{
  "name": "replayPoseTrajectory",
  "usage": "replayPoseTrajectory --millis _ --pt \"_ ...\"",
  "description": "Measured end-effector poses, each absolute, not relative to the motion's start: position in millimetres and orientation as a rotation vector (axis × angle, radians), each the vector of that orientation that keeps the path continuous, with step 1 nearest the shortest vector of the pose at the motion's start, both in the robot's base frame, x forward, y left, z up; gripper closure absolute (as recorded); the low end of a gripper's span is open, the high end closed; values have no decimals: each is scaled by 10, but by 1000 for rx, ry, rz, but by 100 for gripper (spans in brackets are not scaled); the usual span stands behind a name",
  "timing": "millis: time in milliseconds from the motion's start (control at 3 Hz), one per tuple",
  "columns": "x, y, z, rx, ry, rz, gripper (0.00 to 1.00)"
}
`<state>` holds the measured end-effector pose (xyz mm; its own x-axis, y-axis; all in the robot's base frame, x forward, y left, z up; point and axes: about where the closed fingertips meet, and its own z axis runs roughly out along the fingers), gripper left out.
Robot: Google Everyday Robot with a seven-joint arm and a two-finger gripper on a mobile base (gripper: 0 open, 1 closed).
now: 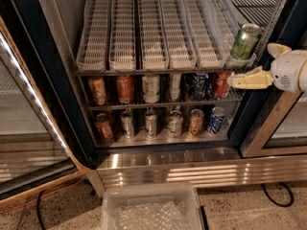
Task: Pick green can from top shelf of fridge
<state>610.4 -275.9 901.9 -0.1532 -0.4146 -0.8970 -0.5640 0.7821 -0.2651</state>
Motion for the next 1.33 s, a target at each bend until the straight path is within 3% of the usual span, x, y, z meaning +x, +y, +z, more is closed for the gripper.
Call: replayPoseTrajectory --millis 333,1333 --pt "6152 -2756 9015 -730 1758 153 20" --pt "6154 -2755 9015 -729 1758 153 34"
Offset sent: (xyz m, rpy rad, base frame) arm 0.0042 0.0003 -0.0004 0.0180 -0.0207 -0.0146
